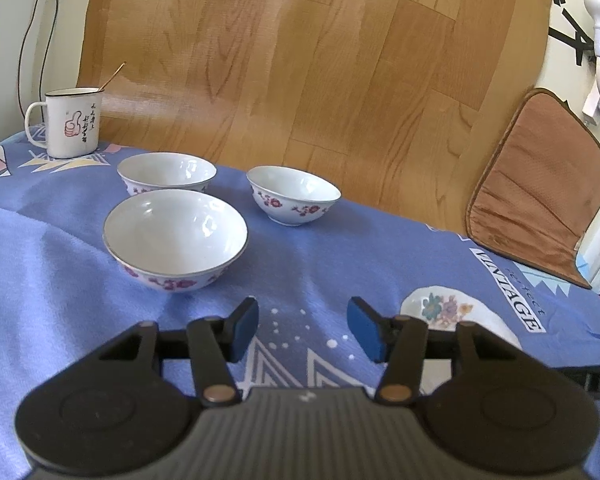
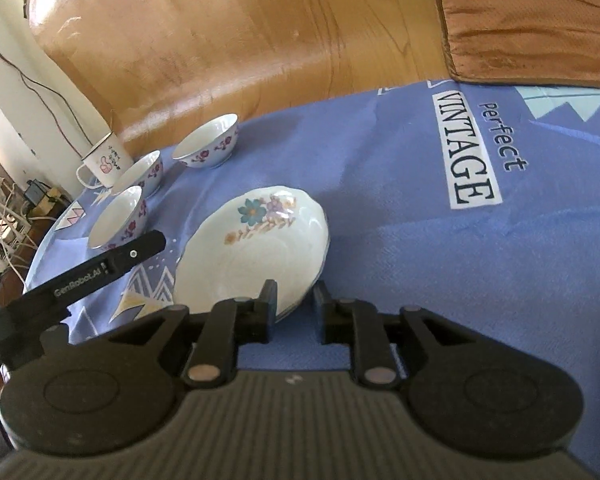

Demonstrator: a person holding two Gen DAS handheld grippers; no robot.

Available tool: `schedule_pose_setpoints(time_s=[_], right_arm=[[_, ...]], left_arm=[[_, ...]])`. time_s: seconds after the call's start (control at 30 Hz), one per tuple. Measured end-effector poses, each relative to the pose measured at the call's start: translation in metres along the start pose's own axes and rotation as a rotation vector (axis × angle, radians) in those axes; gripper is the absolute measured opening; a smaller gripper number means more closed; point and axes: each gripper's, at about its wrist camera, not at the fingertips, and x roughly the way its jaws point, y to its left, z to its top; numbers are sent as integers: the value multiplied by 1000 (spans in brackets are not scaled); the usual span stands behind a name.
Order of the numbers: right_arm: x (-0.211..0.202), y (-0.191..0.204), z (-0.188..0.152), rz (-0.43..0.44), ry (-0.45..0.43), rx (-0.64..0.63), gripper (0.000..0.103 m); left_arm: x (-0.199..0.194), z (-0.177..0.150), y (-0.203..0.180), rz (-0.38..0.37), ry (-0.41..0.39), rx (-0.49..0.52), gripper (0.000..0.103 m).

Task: Organize plates and bowls
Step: 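Lift the small floral plate with the right gripper and carry it away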

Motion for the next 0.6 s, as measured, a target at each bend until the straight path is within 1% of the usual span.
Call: schedule_pose_setpoints(time_s=[0.27,0.37,0.43,0.57,0.6], right_arm=[[2,5,-4,-19,-14,-18,25],[2,7,-4,-25,-13,-29,27],[3,11,-3,-31,-9,-53,28],[6,23,-5,-16,5,-111,26],[7,27,-5,-12,8,-126,26]], left_arm=[[0,-1,-1,-12,5,4,50],[1,-1,-1,-14,6,5,50],[0,-1,-1,-16,8,6,50],[0,-1,-2,-18,10,7,50],[0,-1,-2,-2,9,6,49]])
